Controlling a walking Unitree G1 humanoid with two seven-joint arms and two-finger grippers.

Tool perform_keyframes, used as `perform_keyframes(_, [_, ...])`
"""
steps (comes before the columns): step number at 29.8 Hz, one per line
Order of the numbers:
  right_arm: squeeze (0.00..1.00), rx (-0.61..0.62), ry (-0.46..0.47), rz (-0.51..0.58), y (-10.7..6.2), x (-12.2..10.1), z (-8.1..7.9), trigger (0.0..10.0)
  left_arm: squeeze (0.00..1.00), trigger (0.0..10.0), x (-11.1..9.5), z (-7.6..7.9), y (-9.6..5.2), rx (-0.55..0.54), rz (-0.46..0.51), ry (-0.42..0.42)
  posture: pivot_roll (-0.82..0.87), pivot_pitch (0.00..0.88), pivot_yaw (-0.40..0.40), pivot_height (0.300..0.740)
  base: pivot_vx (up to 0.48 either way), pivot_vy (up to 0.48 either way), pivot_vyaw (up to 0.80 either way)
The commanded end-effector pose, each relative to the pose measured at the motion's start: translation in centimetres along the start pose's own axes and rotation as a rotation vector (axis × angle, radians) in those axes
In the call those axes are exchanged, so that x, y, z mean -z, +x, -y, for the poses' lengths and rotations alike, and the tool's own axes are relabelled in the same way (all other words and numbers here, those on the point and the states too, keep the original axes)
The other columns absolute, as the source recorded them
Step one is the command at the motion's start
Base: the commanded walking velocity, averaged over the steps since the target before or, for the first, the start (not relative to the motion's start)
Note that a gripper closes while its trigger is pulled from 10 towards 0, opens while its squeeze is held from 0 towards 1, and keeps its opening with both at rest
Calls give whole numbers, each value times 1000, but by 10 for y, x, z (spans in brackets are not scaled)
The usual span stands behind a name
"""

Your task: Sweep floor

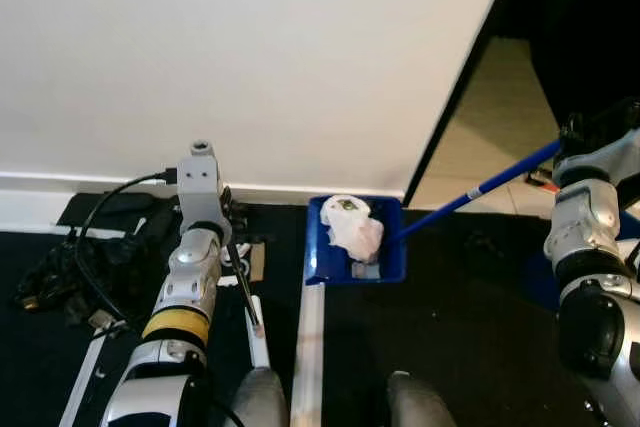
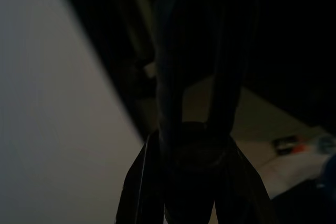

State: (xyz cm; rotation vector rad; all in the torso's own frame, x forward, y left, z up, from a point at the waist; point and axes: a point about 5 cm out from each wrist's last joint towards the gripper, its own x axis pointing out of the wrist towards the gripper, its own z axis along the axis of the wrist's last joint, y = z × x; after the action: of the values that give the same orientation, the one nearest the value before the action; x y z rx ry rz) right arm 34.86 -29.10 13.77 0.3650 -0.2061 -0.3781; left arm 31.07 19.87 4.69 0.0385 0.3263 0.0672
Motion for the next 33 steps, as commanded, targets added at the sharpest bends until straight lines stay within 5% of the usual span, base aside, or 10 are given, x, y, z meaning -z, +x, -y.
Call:
perform_keyframes(1, [0,9,18,97,10,-25,-2,10000,0,10000,-5,-1,1,-7,23,9,64,8,-59,740,0,-480,0])
perform_keyframes(15, [0,77,10,293,33,-92,0,10000,0,10000,-3,6,2,2,17,-3,46,19,-60,740,0,-480,0])
perform_keyframes(21, [0,168,-28,413,40,-139,13,10000,0,10000,-2,7,2,3,15,-8,39,19,-61,740,0,-480,0])
perform_keyframes(33, [0,247,-100,459,41,-164,20,10000,0,10000,0,6,1,1,13,-6,35,10,-61,740,0,-480,0])
